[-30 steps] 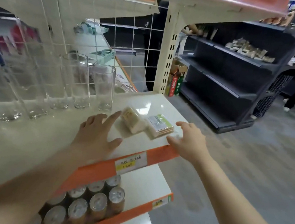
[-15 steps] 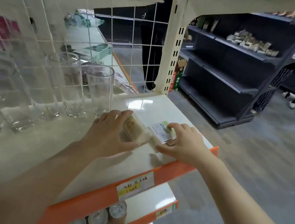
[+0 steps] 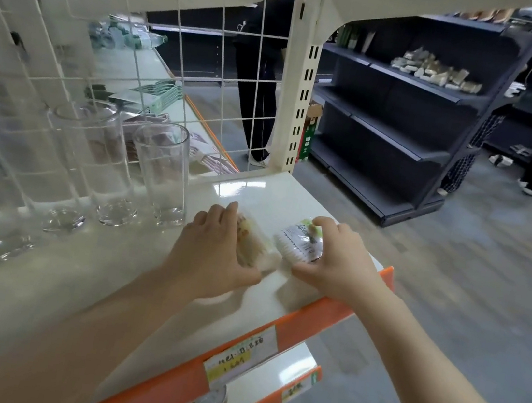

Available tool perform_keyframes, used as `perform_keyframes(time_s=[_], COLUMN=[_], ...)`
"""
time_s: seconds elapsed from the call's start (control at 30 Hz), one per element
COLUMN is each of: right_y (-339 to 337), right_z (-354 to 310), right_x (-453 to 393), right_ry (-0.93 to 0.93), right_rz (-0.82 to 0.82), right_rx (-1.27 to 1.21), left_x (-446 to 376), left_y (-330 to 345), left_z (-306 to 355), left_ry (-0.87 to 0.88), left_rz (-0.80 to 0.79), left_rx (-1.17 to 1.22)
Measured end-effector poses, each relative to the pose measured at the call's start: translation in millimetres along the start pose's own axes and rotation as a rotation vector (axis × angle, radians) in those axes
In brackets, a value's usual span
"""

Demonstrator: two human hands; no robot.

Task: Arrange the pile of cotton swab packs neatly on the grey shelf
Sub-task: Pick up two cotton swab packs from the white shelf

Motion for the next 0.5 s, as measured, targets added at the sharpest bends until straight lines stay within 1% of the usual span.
perform_keyframes(time_s=[0.27, 0.37, 0.5], right_y=[-36.0, -49.2, -68.0], right_z=[44.0, 67.9, 101.2], right_x=[-9.2, -12.3, -18.9], right_ry=[0.034, 0.055, 0.031], right_rz=[0.085, 0.094, 0.1], right_rx=[-0.023, -0.025, -0.044], left_x=[-20.7, -35.1, -56.3], left_y=[5.3, 12.1, 21.7], left_z=[49.3, 70.3, 105.6], left_ry=[0.057, 0.057, 0.069], left_rz=[0.022, 0.012, 0.018], left_rx=[0.061, 0.113, 0.187])
Point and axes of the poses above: each hand's wrist, its own x-axis away from the middle knuckle, its own y-axis out of the palm, z = x × y, the point moved 9 cm from there along -x, towards the middle knuckle, and after that the axes turned 6 degrees about z, right-handed, at the moved point
